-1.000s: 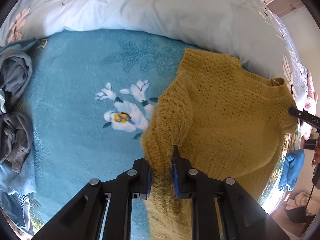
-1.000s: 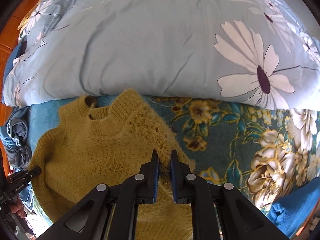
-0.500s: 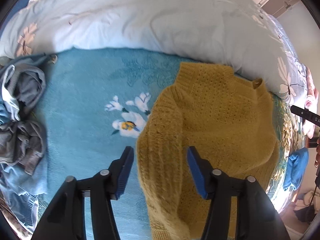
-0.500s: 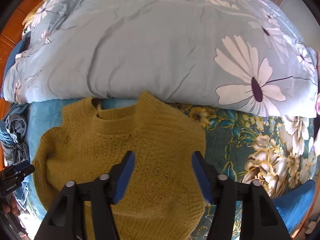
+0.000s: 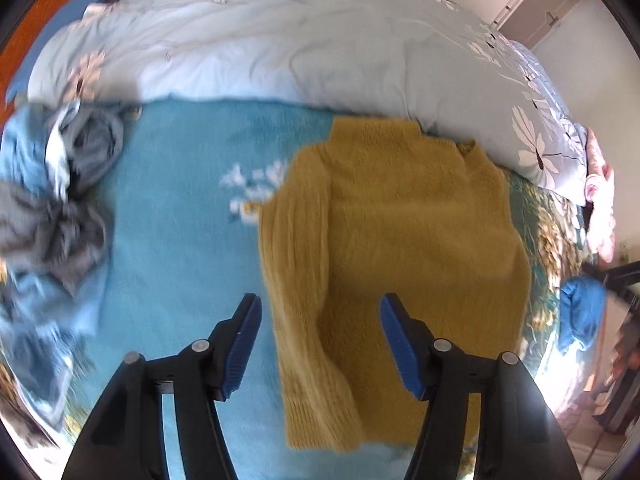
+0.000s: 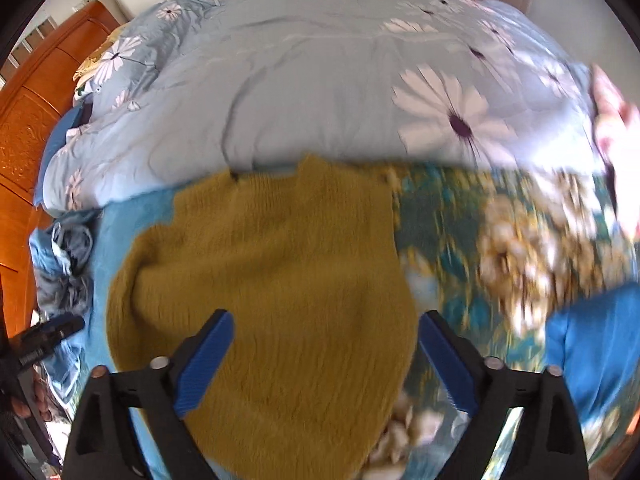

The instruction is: Fold clothes

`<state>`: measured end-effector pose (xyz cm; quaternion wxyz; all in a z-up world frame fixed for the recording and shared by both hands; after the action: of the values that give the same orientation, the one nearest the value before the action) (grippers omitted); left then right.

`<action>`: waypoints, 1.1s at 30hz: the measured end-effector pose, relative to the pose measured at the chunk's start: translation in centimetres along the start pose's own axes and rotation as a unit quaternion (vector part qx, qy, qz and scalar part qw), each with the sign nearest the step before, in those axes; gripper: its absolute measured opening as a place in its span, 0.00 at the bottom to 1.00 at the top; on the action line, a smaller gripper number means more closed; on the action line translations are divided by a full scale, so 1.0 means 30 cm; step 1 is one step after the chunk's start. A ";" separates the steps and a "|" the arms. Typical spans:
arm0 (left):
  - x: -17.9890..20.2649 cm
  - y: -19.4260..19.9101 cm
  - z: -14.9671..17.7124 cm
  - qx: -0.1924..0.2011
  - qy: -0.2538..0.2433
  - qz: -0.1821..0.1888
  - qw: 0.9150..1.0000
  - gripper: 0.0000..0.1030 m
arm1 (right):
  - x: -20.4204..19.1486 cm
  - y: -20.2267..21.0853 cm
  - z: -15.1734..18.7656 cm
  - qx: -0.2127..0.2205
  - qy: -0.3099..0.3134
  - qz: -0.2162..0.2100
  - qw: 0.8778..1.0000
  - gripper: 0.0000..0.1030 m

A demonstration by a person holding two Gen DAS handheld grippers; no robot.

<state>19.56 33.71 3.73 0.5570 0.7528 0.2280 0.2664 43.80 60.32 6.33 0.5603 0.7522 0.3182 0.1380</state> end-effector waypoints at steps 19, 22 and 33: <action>0.091 -0.244 0.306 -0.104 -0.037 -0.061 0.992 0.62 | 0.148 -0.221 0.810 -0.161 -0.203 -0.036 0.965 0.93; 0.119 -0.281 0.297 -0.110 -0.053 -0.077 0.989 0.62 | 0.132 -0.245 0.800 -0.161 -0.201 -0.034 0.966 0.82; 0.038 -0.312 0.287 -0.135 0.025 -0.080 0.987 0.14 | 0.126 -0.254 0.808 -0.177 -0.245 -0.054 0.952 0.24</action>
<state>25.63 30.83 -7.13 0.6668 0.6434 0.2635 0.2683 57.89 45.71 -9.41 0.7518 0.6334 0.1814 -0.0270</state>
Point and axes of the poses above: each gripper's, at about its wrist camera, not at the fingertips, and y roughly against the way its jaws point, x to its right, z to its underside, the point moved 2 cm from there along -y, roughly the way its jaws point, and after that the axes turned 2 degrees about x, right-handed, at the moved point
